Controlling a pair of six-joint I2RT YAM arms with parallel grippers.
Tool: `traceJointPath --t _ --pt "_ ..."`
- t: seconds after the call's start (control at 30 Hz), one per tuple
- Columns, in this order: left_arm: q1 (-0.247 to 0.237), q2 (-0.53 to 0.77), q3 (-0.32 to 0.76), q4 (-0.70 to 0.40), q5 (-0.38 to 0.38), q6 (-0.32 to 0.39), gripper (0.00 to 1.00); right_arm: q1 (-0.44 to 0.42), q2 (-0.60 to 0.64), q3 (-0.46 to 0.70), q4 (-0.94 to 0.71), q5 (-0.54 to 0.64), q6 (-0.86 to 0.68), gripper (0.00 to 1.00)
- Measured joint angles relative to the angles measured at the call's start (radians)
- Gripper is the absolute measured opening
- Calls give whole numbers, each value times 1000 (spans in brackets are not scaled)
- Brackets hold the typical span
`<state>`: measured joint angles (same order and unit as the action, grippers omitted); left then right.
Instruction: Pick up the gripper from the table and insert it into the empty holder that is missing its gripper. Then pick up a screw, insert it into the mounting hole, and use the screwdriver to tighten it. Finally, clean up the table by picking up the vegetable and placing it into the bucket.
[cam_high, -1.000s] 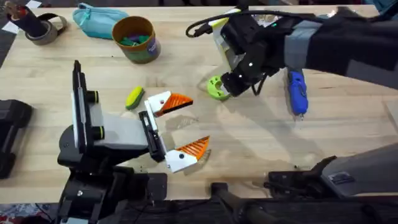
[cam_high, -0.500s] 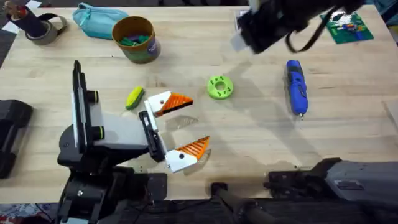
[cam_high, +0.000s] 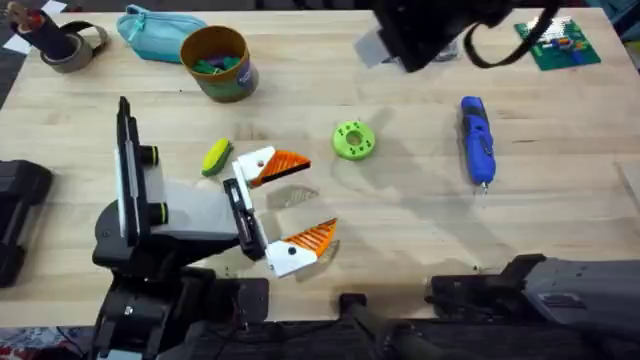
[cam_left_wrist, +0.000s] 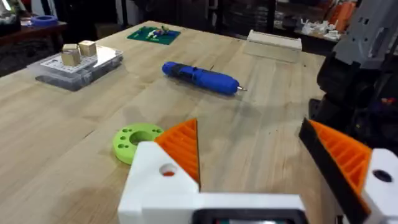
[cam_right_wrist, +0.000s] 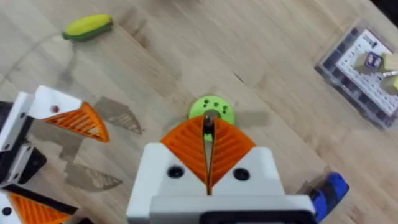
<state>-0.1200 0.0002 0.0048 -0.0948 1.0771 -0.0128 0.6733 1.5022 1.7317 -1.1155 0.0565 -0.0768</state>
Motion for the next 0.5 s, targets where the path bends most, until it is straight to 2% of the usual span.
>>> traceJointPath --t 0.5 --pt "0 0 0 0 0 0 986 243 60 1 79 -106 -103 7"
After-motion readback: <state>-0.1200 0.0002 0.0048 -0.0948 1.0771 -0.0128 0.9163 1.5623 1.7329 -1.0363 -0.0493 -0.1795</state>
